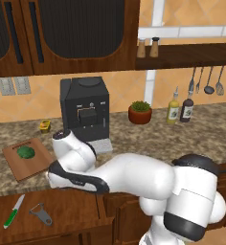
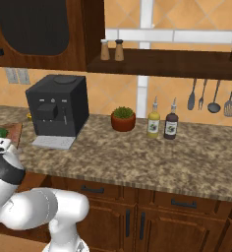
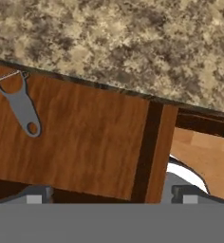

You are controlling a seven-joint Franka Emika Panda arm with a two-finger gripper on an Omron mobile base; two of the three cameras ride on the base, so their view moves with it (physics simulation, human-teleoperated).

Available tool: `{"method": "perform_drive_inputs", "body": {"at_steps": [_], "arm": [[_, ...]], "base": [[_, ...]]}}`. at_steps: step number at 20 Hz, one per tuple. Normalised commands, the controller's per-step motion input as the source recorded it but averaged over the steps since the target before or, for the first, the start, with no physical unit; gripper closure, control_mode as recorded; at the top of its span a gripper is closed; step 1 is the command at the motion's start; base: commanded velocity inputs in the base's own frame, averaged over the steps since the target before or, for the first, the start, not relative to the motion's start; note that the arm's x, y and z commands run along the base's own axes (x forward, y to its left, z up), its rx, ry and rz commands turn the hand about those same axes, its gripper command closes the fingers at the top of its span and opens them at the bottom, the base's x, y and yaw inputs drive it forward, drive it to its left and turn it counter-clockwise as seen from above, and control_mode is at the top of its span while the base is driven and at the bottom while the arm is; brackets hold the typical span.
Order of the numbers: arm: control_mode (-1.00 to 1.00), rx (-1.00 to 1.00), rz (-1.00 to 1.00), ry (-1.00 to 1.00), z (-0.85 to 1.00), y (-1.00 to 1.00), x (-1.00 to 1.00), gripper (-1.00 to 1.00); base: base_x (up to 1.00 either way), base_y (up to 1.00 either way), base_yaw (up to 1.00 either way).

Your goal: Place the appropriate cutting tool for cutting the broccoli skin on the cutting board.

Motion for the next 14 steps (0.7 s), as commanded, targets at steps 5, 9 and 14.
{"method": "perform_drive_inputs", "body": {"at_steps": [5,9,14], "arm": [[-1.00,-0.08,-0.10,0.01,-0.31,0.76,-0.02,-1.00],[-1.00,-0.03,-0.07,0.02,-0.60,0.63,-0.12,-1.00],[-1.00,-0.02,-0.04,0.00,-0.53,0.47,-0.08,-1.00]], "base": [[0.00,0.00,0.00],[0.00,0.00,0.00],[0.00,0.00,0.00]]}}
